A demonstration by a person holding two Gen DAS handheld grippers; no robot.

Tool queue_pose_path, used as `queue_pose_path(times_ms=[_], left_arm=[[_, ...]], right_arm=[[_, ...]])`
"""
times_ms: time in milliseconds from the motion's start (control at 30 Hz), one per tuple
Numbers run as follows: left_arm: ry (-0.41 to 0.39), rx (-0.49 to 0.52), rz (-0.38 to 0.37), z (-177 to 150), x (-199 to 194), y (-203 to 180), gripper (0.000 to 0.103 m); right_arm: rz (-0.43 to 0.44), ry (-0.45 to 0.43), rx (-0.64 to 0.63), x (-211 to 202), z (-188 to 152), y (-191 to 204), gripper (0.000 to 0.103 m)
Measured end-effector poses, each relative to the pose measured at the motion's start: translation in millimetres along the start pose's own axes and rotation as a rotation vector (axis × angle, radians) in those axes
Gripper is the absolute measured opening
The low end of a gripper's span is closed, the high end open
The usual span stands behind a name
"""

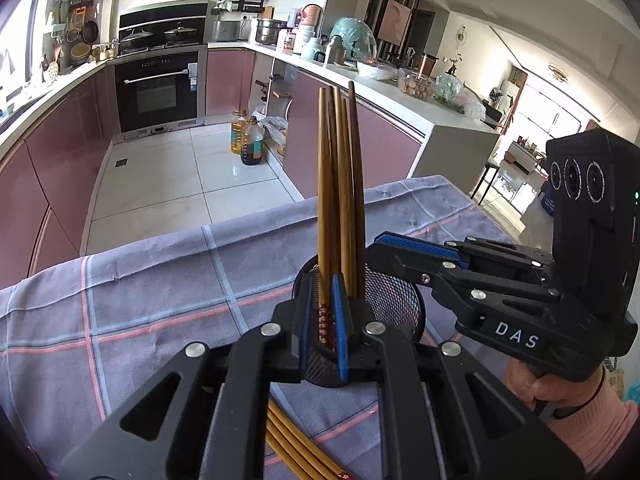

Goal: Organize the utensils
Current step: 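Lower the chopstick into the cup and open the right tool while the left tool does the same, then withdraw both tools from the cup back toward the remaining chopsticks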

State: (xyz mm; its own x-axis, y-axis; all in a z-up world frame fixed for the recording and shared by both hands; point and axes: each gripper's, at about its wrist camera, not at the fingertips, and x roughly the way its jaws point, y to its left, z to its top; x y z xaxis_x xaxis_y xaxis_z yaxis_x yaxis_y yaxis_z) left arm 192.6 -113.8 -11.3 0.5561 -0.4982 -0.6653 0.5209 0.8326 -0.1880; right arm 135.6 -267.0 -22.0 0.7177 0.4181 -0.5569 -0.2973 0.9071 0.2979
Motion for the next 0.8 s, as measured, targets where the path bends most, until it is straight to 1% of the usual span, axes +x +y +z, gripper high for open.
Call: queue_pose_path(times_ms=[67, 167, 233, 300, 367, 400, 433, 467, 500, 533, 667, 800], left_arm=[[-0.018, -0.009, 0.011, -5.5, -4.4, 2.3, 0.012], [-0.058, -0.034, 0.024, -14.8, -16.4, 8.0, 0.019], [-0.088, -0.042, 0.034, -20.5, -27.0, 10.0, 0.021], [-0.109, -0.053, 0.039, -26.6, -35.8, 12.1, 0.026], [-0.13, -0.054, 0.057, -34.4, -44.5, 12.3, 0.027], [-0.139, -0.054, 0.065, -38.4, -48.7, 12.6, 0.03], [-0.147, -0.056, 0.077, -42.0, -52.8, 13.2, 0.032], [-0.156, -0.058, 0.091, -46.4, -56.8, 14.4, 0.037], [-0.164, -0.061, 0.103, -50.9, -61.5, 16.2, 0.042], [-0.17, -0.068, 0.116, -55.8, -65.1, 17.9, 0.044], [-0.159, -0.101, 0.152, -76.6, -72.0, 26.0, 0.056], [-0.097, -0.112, 0.17, -99.8, -64.4, 31.1, 0.057]], right_arm=[[0.007, 0.001, 0.001, -1.3, -1.2, -1.0, 0.012], [0.019, -0.002, -0.004, -5.7, -5.1, 1.3, 0.017], [0.035, -0.012, -0.016, -11.1, -7.8, 5.0, 0.022], [0.043, -0.026, -0.036, -18.3, -10.8, 10.2, 0.028], [0.057, -0.039, -0.059, -26.9, -13.7, 17.0, 0.029], [0.068, -0.049, -0.073, -32.4, -16.4, 21.2, 0.03], [0.079, -0.058, -0.086, -37.5, -18.5, 25.8, 0.034], [0.09, -0.064, -0.104, -42.5, -21.8, 30.5, 0.037], [0.098, -0.07, -0.125, -47.2, -25.5, 35.6, 0.042], [0.108, -0.069, -0.143, -50.7, -29.6, 40.1, 0.046], [0.132, -0.038, -0.177, -55.1, -47.8, 51.5, 0.049], [0.129, 0.033, -0.158, -42.9, -68.8, 50.8, 0.05]])
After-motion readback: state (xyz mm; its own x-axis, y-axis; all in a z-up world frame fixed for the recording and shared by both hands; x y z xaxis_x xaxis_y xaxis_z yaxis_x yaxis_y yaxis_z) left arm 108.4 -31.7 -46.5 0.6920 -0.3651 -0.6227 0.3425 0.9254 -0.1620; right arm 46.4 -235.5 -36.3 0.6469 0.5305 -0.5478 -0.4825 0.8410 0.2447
